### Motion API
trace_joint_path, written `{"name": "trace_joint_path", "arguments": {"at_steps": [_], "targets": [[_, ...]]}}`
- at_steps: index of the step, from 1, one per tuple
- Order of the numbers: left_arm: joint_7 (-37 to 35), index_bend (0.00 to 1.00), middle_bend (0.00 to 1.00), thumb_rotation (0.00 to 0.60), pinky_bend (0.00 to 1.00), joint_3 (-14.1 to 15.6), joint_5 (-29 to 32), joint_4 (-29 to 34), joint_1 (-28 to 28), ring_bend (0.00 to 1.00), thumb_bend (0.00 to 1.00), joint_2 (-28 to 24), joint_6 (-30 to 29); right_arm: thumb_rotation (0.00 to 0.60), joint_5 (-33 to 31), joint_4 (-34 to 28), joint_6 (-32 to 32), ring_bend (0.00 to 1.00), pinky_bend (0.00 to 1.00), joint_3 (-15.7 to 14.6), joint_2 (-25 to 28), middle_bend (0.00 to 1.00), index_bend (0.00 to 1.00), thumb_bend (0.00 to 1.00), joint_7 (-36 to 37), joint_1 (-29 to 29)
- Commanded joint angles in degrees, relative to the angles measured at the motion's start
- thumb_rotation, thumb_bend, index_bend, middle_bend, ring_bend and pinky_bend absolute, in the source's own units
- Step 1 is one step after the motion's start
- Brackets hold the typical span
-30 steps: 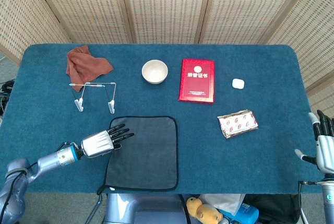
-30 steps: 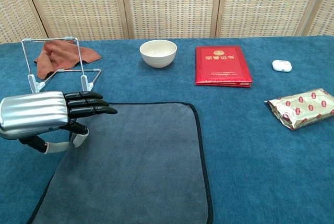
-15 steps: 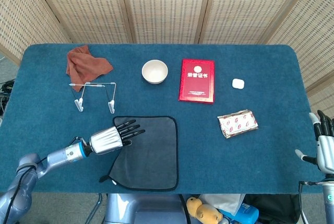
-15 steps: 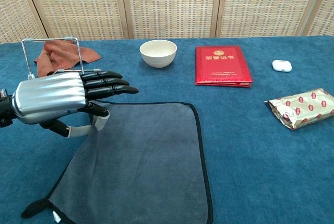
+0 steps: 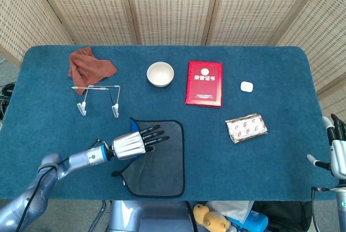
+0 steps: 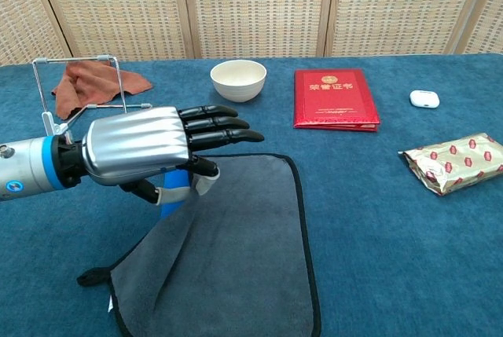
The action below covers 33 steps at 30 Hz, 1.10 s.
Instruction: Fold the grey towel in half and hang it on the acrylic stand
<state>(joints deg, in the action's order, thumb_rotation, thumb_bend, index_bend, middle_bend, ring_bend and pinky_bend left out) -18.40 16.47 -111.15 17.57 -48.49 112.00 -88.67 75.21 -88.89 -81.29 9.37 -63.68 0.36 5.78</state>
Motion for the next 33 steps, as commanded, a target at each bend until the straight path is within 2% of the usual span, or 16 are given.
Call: {"name": "trace_joint_path", "arguments": {"at_steps": [1, 16, 28, 32, 33], "targets": [[0.87, 0.7, 0.0, 0.6, 0.04, -0.23, -0.2, 0.66, -1.18, 0.0, 0.43, 0.78, 0.6, 0.6, -0.08, 0.06, 0.1, 0.0, 0.0, 0.02, 0.05, 0.0, 0.0, 0.0, 0.15, 0.01], [4.34, 0.69, 0.0, 0.6, 0.05, -1.0, -0.03, 2.54, -5.5, 0.0, 0.43, 3.7, 6.32, 0.6, -0.59, 0.45, 0.28, 0.0, 0.0, 0.18, 0.49, 0.0, 0.0, 0.0, 1.67, -0.28], [3.86, 0.68, 0.0, 0.6, 0.06, -3.49, 2.58, 2.75, -7.51, 0.0, 0.4, 7.09, 11.01, 0.6, -0.96, 0.61, 0.58, 0.0, 0.0, 0.42, 0.88, 0.0, 0.0, 0.0, 2.86, -0.35], [4.18, 0.62, 0.0, 0.6, 0.06, -3.17, 2.35, 2.39, -7.67, 0.0, 0.35, 7.39, 11.21, 0.6, -0.96, 0.67, 0.6, 0.0, 0.0, 0.44, 0.96, 0.0, 0.0, 0.0, 3.14, -0.39], [4.19, 0.56, 0.0, 0.6, 0.06, -3.13, 2.3, 2.34, -7.6, 0.0, 0.32, 7.52, 10.82, 0.6, -0.98, 0.68, 0.66, 0.0, 0.0, 0.45, 0.98, 0.0, 0.0, 0.0, 3.23, -0.38]]}}
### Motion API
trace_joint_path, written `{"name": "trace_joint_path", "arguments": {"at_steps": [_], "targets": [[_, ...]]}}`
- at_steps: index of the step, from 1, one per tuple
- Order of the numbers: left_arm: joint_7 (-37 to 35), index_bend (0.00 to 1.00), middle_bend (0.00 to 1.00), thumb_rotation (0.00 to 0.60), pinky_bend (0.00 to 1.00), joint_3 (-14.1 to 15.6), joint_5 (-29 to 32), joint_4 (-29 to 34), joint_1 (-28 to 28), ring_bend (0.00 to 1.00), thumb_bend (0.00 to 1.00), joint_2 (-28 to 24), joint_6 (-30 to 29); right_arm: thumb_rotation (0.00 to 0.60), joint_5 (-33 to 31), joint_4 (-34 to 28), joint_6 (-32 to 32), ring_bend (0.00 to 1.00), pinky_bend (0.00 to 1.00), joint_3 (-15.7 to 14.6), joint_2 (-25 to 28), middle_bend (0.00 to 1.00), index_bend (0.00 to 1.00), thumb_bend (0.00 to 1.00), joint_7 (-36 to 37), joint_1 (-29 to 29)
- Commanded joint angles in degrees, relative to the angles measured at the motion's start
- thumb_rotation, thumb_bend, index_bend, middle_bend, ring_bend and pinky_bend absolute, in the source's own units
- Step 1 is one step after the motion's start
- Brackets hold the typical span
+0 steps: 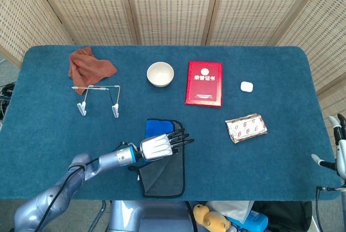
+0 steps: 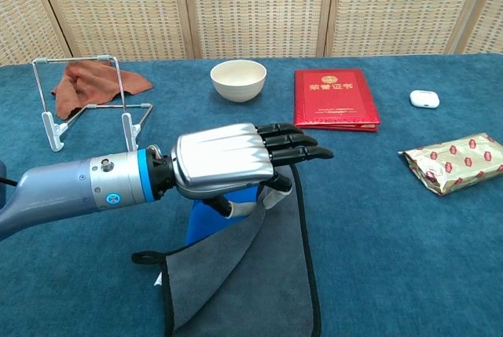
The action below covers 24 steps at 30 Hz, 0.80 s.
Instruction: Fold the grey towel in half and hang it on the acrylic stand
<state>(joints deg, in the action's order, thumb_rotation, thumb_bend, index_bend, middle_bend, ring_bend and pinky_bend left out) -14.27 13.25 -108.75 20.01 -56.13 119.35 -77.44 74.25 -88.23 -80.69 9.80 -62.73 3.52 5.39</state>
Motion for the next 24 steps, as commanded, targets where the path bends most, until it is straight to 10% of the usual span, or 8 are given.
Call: {"name": "trace_joint_path", "arguments": {"at_steps": [1, 4, 6, 18, 24], "targets": [[0.06, 0.45, 0.0, 0.6, 0.06, 0.09, -0.11, -0.15, 0.1, 0.0, 0.27, 0.23, -0.64, 0.6, -0.05, 0.02, 0.09, 0.0, 0.0, 0.02, 0.04, 0.0, 0.0, 0.0, 0.11, 0.02], [0.15, 0.07, 0.0, 0.6, 0.06, -0.14, -0.05, -0.4, 0.39, 0.0, 0.2, 0.47, -2.5, 0.6, -0.2, 0.09, 0.32, 0.0, 0.0, 0.05, 0.09, 0.0, 0.0, 0.0, 0.25, 0.07], [-0.06, 0.0, 0.0, 0.6, 0.05, -0.33, 0.05, -0.36, 0.46, 0.0, 0.19, 0.38, -3.5, 0.6, -0.18, 0.09, 0.37, 0.0, 0.0, 0.06, 0.13, 0.0, 0.0, 0.0, 0.34, 0.08], [-2.84, 0.01, 0.0, 0.6, 0.05, -2.0, 1.49, 7.91, 1.92, 0.0, 0.19, -6.04, -10.02, 0.6, 0.09, -0.05, 0.28, 0.0, 0.0, -0.04, 0.39, 0.0, 0.0, 0.0, 0.9, -0.05], [-1.34, 0.29, 0.0, 0.6, 0.04, 1.62, -0.89, 20.57, 3.8, 0.0, 0.2, -16.9, -11.31, 0.6, 0.58, -0.55, -0.03, 0.0, 0.0, -0.24, 0.66, 0.0, 0.0, 0.0, 1.07, -0.24]]}}
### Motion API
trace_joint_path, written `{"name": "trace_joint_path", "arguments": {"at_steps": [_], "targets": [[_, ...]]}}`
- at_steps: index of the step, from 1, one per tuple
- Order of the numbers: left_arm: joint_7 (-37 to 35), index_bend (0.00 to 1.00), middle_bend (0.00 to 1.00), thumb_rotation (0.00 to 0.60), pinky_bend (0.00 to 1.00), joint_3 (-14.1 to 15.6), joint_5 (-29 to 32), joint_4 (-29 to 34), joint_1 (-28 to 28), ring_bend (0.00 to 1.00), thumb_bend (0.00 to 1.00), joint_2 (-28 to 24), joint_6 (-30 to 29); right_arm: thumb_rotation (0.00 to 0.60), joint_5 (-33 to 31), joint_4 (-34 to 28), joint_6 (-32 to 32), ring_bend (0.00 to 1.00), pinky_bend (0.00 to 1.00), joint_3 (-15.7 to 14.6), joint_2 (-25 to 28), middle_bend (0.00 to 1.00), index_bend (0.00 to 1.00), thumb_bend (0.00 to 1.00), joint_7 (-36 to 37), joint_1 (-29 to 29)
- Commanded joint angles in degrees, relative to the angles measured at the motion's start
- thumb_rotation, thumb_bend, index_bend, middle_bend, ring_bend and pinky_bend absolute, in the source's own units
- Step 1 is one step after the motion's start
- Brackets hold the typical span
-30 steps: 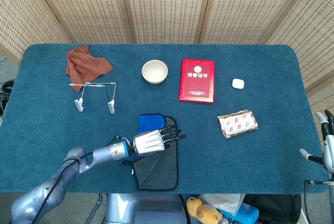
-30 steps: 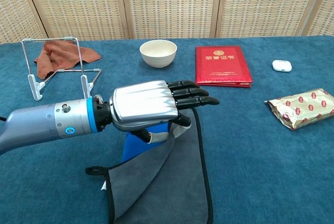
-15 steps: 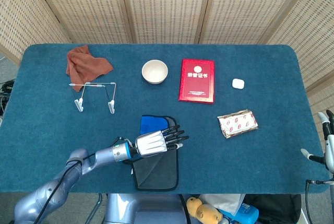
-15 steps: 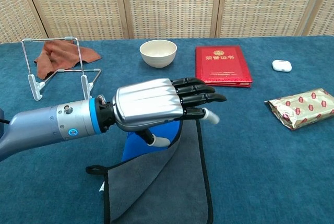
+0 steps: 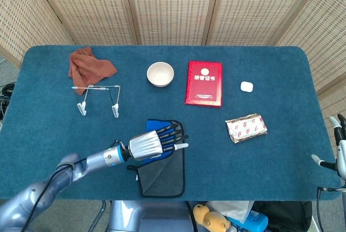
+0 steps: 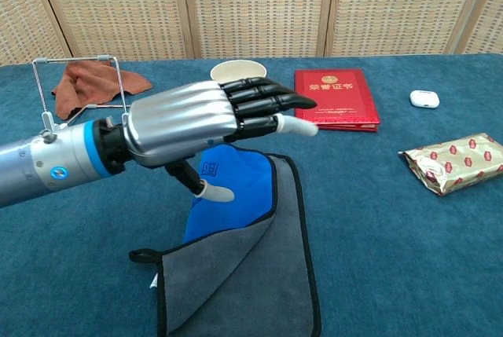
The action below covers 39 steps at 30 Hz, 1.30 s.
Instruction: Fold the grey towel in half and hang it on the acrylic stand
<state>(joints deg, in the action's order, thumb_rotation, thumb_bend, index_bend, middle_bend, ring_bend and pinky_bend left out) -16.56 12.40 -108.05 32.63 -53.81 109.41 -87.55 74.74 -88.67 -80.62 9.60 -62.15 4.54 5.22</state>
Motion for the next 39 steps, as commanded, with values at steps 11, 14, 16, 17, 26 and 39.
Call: {"name": "trace_joint_path", "arguments": {"at_steps": [11, 14, 16, 17, 26, 39], "targets": [[4.72, 0.38, 0.0, 0.6, 0.04, 10.01, -5.11, 23.27, 7.71, 0.0, 0.2, -20.62, 0.38, 0.6, 1.03, -1.11, -0.88, 0.0, 0.0, -0.38, 0.39, 0.0, 0.0, 0.0, -0.11, -0.37], [4.29, 0.38, 0.0, 0.6, 0.04, 10.36, -5.48, 23.21, 8.69, 0.0, 0.2, -20.61, 1.15, 0.6, 1.24, -1.22, -0.92, 0.0, 0.0, -0.47, 0.4, 0.0, 0.0, 0.0, -0.18, -0.35], [3.94, 0.38, 0.0, 0.6, 0.04, 10.34, -5.9, 22.39, 9.44, 0.0, 0.21, -19.85, 1.36, 0.6, 1.42, -1.37, -1.07, 0.0, 0.0, -0.5, 0.46, 0.0, 0.0, 0.0, -0.19, -0.39], [3.95, 0.38, 0.0, 0.6, 0.04, 10.2, -6.13, 21.79, 9.78, 0.0, 0.22, -19.29, 1.51, 0.6, 1.44, -1.41, -1.14, 0.0, 0.0, -0.49, 0.51, 0.0, 0.0, 0.0, -0.13, -0.42], [3.72, 0.38, 0.0, 0.6, 0.04, 8.42, -6.79, 19.41, 10.38, 0.0, 0.23, -16.26, 3.74, 0.6, 1.05, -1.13, -0.88, 0.0, 0.0, -0.37, 0.69, 0.0, 0.0, 0.0, 0.53, -0.46], [2.65, 0.38, 0.0, 0.6, 0.04, 5.89, -6.26, 14.22, 10.46, 0.0, 0.24, -11.3, 7.05, 0.6, 0.92, -1.01, -0.83, 0.0, 0.0, -0.32, 0.78, 0.0, 0.0, 0.0, 0.68, -0.48]]}}
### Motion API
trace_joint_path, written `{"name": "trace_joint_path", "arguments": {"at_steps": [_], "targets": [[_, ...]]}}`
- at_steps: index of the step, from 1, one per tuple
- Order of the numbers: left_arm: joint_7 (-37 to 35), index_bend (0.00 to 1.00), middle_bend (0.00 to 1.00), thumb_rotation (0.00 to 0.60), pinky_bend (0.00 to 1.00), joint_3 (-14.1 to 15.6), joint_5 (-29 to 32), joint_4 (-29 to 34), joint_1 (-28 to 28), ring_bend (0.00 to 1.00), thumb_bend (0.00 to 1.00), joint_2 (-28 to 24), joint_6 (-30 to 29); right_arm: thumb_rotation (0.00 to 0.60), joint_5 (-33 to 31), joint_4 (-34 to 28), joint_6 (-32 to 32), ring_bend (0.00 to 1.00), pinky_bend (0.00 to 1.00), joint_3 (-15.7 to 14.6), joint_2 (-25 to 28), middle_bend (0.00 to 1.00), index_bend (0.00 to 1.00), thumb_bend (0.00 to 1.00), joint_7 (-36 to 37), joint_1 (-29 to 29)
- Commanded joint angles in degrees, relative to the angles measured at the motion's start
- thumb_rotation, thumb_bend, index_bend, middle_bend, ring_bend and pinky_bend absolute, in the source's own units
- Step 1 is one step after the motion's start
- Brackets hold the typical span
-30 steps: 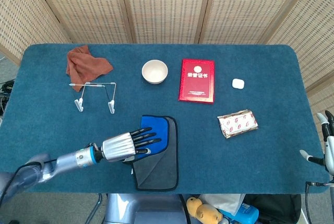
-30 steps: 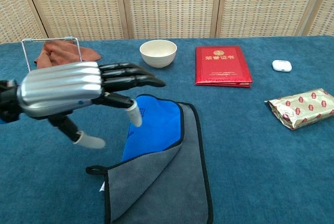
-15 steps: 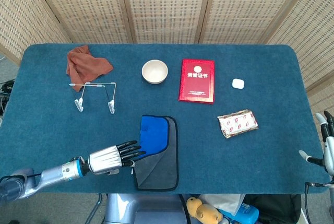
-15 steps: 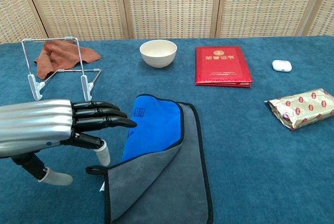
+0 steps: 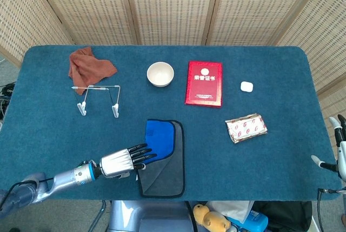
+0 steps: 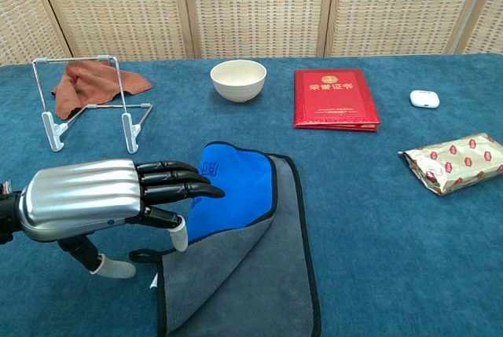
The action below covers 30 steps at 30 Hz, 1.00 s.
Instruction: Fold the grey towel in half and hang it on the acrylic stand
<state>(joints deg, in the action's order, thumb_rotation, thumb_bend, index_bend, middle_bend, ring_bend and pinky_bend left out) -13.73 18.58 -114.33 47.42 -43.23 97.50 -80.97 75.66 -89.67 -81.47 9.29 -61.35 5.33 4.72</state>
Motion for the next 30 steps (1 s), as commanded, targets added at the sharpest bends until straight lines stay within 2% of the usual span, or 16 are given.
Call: {"name": "trace_joint_path", "arguments": {"at_steps": [1, 8, 23, 30], "targets": [[-0.18, 0.38, 0.0, 0.6, 0.04, -0.39, -0.02, -0.87, -0.17, 0.0, 0.26, 0.9, 0.61, 0.6, -0.02, -0.02, 0.02, 0.0, 0.0, 0.01, -0.03, 0.0, 0.0, 0.0, -0.14, 0.03], [-0.39, 0.38, 0.0, 0.6, 0.04, -1.06, -0.04, -2.31, -0.37, 0.0, 0.37, 2.5, 1.2, 0.6, -0.22, 0.1, 0.12, 0.0, 0.0, 0.07, 0.02, 0.0, 0.0, 0.0, 0.05, 0.02], [0.11, 0.39, 0.0, 0.6, 0.04, -1.58, -0.31, -5.47, 0.17, 0.0, 0.38, 5.7, 0.86, 0.6, -0.26, 0.16, 0.2, 0.0, 0.0, 0.09, 0.1, 0.0, 0.0, 0.0, 0.38, 0.0], [0.32, 0.51, 0.0, 0.6, 0.04, -1.77, -0.11, -6.41, 0.38, 0.0, 0.4, 6.76, 0.99, 0.6, -0.21, 0.14, 0.22, 0.0, 0.0, 0.11, 0.17, 0.0, 0.0, 0.0, 0.58, 0.0]]}}
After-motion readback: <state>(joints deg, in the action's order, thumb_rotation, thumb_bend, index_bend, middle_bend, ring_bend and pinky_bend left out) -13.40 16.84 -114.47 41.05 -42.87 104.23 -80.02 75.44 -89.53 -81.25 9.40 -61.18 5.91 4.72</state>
